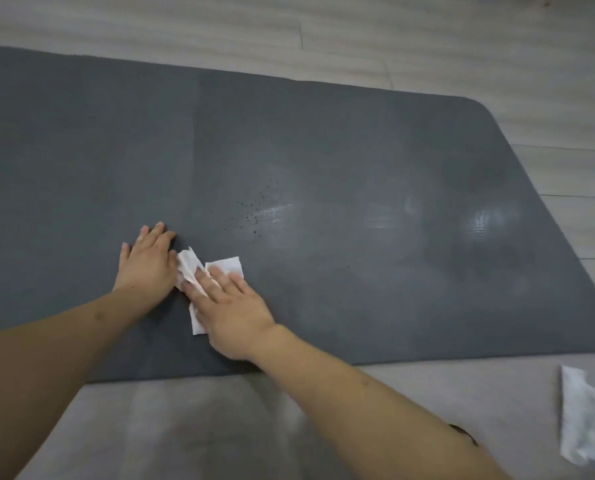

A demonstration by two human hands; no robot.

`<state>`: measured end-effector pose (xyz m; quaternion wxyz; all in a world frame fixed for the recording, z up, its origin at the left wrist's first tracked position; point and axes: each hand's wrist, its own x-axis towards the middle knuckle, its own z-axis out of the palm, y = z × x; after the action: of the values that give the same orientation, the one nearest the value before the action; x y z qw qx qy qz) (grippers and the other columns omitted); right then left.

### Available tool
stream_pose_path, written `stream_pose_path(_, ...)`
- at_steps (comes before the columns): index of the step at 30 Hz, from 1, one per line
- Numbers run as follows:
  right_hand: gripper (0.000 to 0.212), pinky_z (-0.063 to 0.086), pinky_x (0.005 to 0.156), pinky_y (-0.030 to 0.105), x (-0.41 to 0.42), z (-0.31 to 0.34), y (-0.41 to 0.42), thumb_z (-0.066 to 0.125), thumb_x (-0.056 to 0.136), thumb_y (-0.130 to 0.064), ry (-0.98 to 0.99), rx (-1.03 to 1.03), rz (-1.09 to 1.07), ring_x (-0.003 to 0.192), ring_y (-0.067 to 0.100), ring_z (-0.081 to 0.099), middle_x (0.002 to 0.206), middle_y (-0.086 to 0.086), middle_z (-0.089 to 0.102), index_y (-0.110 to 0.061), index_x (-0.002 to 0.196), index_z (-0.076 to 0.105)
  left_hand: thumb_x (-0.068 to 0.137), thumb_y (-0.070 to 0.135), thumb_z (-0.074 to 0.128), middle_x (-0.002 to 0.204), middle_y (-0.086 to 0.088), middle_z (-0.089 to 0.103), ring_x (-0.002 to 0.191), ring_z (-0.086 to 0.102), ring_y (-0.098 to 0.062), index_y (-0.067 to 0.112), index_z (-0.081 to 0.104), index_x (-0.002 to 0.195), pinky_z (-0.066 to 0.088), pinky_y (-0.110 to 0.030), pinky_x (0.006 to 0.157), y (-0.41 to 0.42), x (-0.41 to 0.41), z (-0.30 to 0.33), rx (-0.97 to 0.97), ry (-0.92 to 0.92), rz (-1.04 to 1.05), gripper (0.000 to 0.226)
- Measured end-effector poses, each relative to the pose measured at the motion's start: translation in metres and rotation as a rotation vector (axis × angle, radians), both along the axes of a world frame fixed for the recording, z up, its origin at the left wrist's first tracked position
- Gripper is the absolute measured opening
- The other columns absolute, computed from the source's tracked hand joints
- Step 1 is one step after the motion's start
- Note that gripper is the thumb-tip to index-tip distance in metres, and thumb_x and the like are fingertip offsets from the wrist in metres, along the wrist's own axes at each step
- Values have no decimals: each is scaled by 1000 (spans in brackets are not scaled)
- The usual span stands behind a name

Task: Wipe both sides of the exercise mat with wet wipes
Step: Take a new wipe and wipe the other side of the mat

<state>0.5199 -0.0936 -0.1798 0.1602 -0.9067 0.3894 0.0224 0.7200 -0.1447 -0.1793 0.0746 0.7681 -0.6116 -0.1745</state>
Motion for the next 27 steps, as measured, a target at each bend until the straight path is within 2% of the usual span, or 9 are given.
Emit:
stream_pose_path(3, 61, 4, 128, 46, -72, 0, -40, 33, 108, -28, 24, -52, -158, 160, 25, 2, 173, 6, 6, -24, 165, 11, 106, 18, 39, 167, -5, 26, 156, 15, -28, 12, 45, 150, 12, -56, 123, 1, 3, 1, -13, 3, -18, 44)
stream_pose_path(6, 60, 24, 122, 47, -195, 3, -93, 30, 105, -23, 70, -109, -580, 153, 38, 25, 165, 21, 25, -19, 163, 20, 107, 19, 39, 167, -5, 25, 156, 14, -29, 12, 44, 151, 12, -57, 123, 3, 4, 0, -7, 5, -39, 45)
stream_pose_path(9, 58, 15, 125, 48, -282, 4, -109, 25, 109, -28, 141, -1, -866, 159, 30, 8, 171, 18, 12, -22, 165, 11, 107, 21, 39, 168, -5, 23, 156, 13, -28, 13, 42, 153, 12, -56, 123, 2, 5, 2, 7, -4, -57, 46)
stream_pose_path(12, 58, 13, 124, 53, -260, -1, -103, 25, 108, -28, 169, 1, -984, 159, 33, 4, 172, 16, 7, -20, 164, 11, 107, 21, 40, 168, -4, 23, 156, 13, -28, 14, 41, 153, 12, -56, 123, 4, 6, 1, 0, -6, -57, 47)
stream_pose_path(14, 63, 17, 122, 55, -210, 3, -89, 24, 102, -25, 175, -51, -917, 157, 40, 10, 169, 22, 13, -14, 164, 15, 107, 21, 39, 168, -4, 22, 156, 12, -28, 13, 40, 154, 12, -56, 123, 6, 6, -1, -3, -15, -69, 48)
stream_pose_path(17, 76, 23, 121, 58, -110, 5, -43, 38, 89, -23, 151, -89, -515, 154, 45, 19, 165, 26, 22, -8, 162, 19, 107, 22, 38, 168, -4, 21, 156, 12, -28, 13, 39, 155, 11, -55, 124, 6, 7, 0, 3, -2, -71, 48)
stream_pose_path(21, 69, 7, 128, 51, -13, -1, 37, 43, 101, -29, 21, -42, -30, 159, 33, 9, 171, 12, 16, -19, 164, 16, 107, 24, 38, 168, -3, 23, 156, 12, -27, 16, 40, 154, 11, -56, 124, 11, 8, 0, -3, -16, -68, 48)
stream_pose_path(24, 65, 12, 127, 48, -47, 2, 17, 44, 103, -24, -1, -77, -43, 159, 30, 14, 171, 11, 20, -20, 163, 21, 107, 25, 38, 167, -3, 25, 156, 14, -27, 17, 43, 153, 11, -57, 123, 17, 4, -2, -28, -28, -58, 47)
stream_pose_path(27, 66, 29, 120, 53, -143, 0, -41, 33, 97, -20, 59, -85, -370, 148, 42, 35, 162, 23, 33, -17, 162, 27, 107, 27, 37, 166, -4, 26, 156, 14, -27, 17, 44, 152, 11, -56, 124, 21, 0, -4, -38, -26, -48, 46)
